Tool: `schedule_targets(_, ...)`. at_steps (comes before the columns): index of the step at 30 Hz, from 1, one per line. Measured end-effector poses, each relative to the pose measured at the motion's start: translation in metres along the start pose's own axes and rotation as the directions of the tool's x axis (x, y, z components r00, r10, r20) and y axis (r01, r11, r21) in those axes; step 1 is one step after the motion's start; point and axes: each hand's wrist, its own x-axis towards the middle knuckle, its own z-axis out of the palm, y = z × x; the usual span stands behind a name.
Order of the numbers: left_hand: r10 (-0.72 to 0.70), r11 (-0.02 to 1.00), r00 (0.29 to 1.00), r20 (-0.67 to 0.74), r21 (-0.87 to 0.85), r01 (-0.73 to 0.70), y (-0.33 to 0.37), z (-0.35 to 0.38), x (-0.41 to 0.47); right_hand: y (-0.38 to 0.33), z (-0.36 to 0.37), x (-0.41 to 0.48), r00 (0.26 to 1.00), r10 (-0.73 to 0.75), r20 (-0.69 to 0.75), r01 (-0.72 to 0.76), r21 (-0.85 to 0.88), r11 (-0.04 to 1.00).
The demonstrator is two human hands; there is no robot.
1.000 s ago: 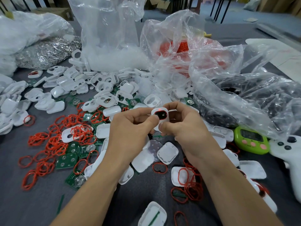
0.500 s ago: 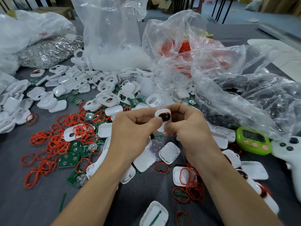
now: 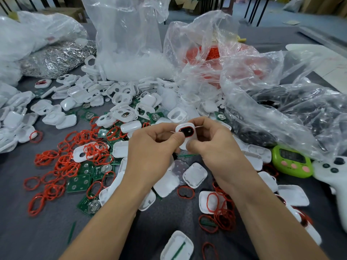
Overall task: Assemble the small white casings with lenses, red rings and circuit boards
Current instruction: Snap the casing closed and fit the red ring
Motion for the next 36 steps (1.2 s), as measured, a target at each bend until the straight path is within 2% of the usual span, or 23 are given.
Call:
schedule_targets(4,0.011,1.000,1.000,0.008,0.019,-0.011,-0.0011,-0.0004,-0.0002,-0.0002,-0.0001,0.0020,0.998,0.046,-0.033,-0.044,0.067,0.997)
schedule_targets(16,0.024,0.999,1.000,0.017,0.044,-0.025,-0.0023,0.0011,0.0004,-0.0015,-0.0003,0.0011,0.998,0.064,-0.020,-0.062,0.067,0.996)
schedule_targets(20,0.031,0.999,1.000,0.003,0.021,-0.031,-0.0014,0.0004,0.0003,-0.0030,0.0000,-0.0001,0.996,0.081,0.039,-0.086,0.133,0.987)
schedule_targets(25,0.027,1.000,0.999,0.030,0.003,-0.027,-0.0005,-0.0007,-0.0002,-0.0077,-0.0021,0.0024,0.988,0.153,0.017,-0.153,0.240,0.959)
schedule_targets(31,0.040,0.998,0.998,0.048,0.046,-0.042,-0.0001,0.0002,-0.0011,-0.0027,0.0005,0.0015,0.990,0.121,-0.076,-0.113,0.097,0.989)
schedule_targets(36,0.060,0.997,0.998,-0.020,0.052,-0.059,-0.0006,0.0007,-0.0020,-0.0051,-0.0004,0.0008,0.994,0.109,0.024,-0.111,0.139,0.984)
